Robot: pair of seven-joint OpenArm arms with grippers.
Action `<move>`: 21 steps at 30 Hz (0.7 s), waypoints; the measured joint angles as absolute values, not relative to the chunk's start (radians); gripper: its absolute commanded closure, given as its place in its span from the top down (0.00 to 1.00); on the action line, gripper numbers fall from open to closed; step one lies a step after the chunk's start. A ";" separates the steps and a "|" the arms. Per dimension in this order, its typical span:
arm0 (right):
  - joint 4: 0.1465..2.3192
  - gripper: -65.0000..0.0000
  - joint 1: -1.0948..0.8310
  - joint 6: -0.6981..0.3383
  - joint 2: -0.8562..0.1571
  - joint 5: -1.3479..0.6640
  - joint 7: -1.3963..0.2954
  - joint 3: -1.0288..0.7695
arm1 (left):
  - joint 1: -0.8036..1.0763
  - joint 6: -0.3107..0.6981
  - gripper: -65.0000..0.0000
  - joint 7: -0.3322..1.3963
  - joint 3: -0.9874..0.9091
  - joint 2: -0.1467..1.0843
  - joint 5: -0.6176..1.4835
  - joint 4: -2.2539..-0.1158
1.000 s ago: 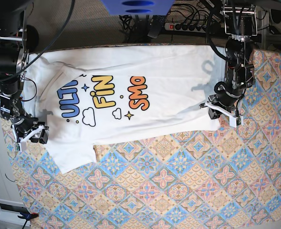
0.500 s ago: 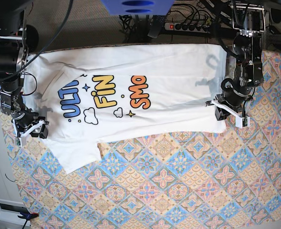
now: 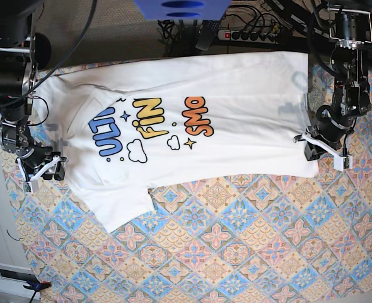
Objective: Fold the T-shirt properly
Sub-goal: 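Grasp the shirt side edges with both grippers and pull them outward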
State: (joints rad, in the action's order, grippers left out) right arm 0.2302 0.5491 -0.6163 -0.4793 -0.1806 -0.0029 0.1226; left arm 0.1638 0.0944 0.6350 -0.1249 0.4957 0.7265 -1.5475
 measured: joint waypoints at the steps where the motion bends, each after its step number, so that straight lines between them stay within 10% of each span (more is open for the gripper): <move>1: 0.231 0.39 0.549 -0.617 -0.479 -0.141 -0.001 0.123 | 0.163 0.094 0.00 0.634 -0.128 0.496 0.727 -1.547; 21: 0.309 0.39 0.548 -0.624 -0.383 -0.022 -0.009 0.121 | 0.046 0.091 0.00 0.624 -0.126 0.491 0.726 -1.356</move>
State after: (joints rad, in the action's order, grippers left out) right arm 0.3088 0.5484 -0.6239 -0.3832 -0.0216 -0.0086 0.1211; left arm 0.0460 0.0906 0.6239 -0.1261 0.4908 0.7261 -1.3560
